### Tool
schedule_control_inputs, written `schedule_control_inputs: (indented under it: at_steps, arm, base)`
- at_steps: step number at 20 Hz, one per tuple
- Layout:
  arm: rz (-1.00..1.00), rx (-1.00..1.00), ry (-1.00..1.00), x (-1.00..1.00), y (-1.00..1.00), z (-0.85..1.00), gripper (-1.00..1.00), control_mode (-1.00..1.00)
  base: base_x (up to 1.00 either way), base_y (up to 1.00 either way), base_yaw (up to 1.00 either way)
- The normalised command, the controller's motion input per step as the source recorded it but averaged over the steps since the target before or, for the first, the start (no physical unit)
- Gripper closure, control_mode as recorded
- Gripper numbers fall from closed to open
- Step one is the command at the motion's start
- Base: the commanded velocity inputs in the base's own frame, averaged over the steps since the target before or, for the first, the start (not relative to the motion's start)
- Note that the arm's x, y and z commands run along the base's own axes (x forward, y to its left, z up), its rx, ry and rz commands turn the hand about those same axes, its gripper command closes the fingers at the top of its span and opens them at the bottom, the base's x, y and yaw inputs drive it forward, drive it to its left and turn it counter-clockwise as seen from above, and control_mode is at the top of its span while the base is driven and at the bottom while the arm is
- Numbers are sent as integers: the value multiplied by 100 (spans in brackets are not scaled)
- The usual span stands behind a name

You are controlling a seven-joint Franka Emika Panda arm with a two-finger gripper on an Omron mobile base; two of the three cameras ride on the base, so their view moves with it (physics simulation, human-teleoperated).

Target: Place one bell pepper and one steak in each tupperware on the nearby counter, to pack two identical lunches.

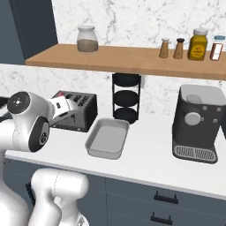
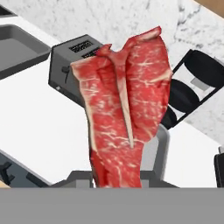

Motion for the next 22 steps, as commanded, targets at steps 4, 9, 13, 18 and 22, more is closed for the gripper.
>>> schedule_control_inputs:
  at_steps: [4, 9, 13, 18, 22]
  arm:
    - [1, 0, -4, 8, -73, -42, 100, -100]
    - [3, 0, -1, 25, -52, -55, 100, -100]
    - [3, 0, 3, 44, -31, -56, 100, -100]
    - [5, 0, 3, 48, -26, -53, 100, -100]
    - [2, 0, 6, 45, -32, -42, 100, -100]
  base:
    - [0, 0, 0]
    - [0, 0, 0]
    - [0, 0, 0]
    - [0, 0, 0]
    - [0, 0, 0]
